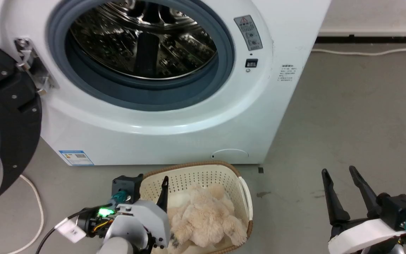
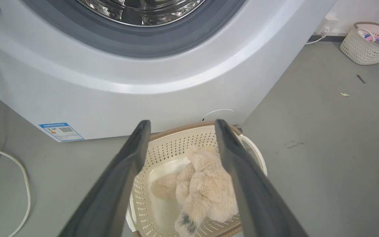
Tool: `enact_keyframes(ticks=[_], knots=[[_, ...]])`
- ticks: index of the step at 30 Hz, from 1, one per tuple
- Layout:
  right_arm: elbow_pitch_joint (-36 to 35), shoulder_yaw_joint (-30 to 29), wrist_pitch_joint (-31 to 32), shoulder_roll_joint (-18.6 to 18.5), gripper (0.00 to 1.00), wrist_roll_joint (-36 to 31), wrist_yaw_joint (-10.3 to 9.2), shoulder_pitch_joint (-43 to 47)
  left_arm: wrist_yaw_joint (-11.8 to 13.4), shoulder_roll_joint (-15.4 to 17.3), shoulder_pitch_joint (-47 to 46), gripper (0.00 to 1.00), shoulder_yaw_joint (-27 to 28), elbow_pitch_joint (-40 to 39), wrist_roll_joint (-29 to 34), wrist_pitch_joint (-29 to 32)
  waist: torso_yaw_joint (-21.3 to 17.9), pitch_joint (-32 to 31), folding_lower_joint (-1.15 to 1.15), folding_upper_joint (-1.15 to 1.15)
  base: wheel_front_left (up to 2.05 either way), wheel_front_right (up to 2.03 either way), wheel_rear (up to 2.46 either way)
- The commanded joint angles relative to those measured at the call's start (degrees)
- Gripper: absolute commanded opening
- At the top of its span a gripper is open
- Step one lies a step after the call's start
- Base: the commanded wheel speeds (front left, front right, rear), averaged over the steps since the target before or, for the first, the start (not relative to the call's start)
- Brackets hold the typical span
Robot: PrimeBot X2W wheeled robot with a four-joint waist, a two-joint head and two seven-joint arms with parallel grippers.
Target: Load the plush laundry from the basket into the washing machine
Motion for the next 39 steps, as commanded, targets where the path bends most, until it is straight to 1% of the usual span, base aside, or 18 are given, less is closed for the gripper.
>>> enact_keyframes(ticks=[1, 2, 11, 15, 17, 21, 22, 31, 39], knots=[[-0.04, -0.21, -0.64, -0.05, 1.00, 0.74, 0.02, -0.83, -0.24, 0.05, -1.58, 1.00, -0.76, 1.35, -0.80, 0.80, -0.75, 1.14, 0.00, 0.00, 0.00, 0.00, 0.00], [0.18, -0.56, -1.28, -0.05, 1.00, 1.71, 0.03, -1.29, -0.42, 0.15, -3.71, 1.00, -1.92, 4.33, -1.56, 3.73, -1.71, 3.01, 0.00, 0.00, 0.00, 0.00, 0.00], [0.63, -1.11, -2.63, -0.06, 1.00, 3.94, 0.03, -2.27, -0.44, 1.01, -8.11, 1.00, -5.05, 10.11, -2.72, 11.93, -3.76, 7.41, 0.00, 0.00, 0.00, 0.00, 0.00], [0.66, -1.38, -3.15, -0.06, 1.00, 4.96, 0.03, -2.72, -0.90, 1.83, -10.00, 1.00, -7.32, 12.10, -2.38, 15.55, -4.58, 9.55, 0.00, 0.00, 0.00, 0.00, 0.00], [0.62, -1.49, -3.41, -0.06, 1.00, 5.47, 0.03, -2.97, -0.40, 2.14, -10.65, 1.00, -7.60, 13.03, -2.86, 16.82, -5.03, 10.65, 0.00, 0.00, 0.00, 0.00, 0.00], [0.29, -1.86, -3.90, -0.06, 1.00, 6.79, 0.03, -3.30, -0.04, 3.32, -11.81, 1.00, -9.21, 14.83, -2.87, 19.57, -5.86, 12.97, -0.01, 0.00, 0.00, 0.00, 0.00], [0.12, -1.98, -4.26, -0.07, 1.00, 7.71, 0.03, -3.39, -0.21, 4.45, -12.88, 1.00, -10.96, 15.88, -2.41, 21.72, -6.34, 14.71, -0.01, 0.00, 0.00, 0.00, 0.00], [-0.43, -2.39, -5.34, -0.07, 1.00, 10.39, 0.03, -3.95, -1.07, 7.29, -17.29, 1.00, -16.52, 17.80, -0.75, 27.99, -7.64, 20.13, -0.01, 0.00, 0.00, 0.00, 0.00], [-1.19, -3.16, -6.30, -0.08, 1.00, 12.35, 0.04, -4.65, -0.04, 9.42, -20.59, 1.00, -19.37, 19.42, -0.95, 32.00, -8.80, 24.98, -0.01, 0.00, 0.00, 0.00, 0.00]])
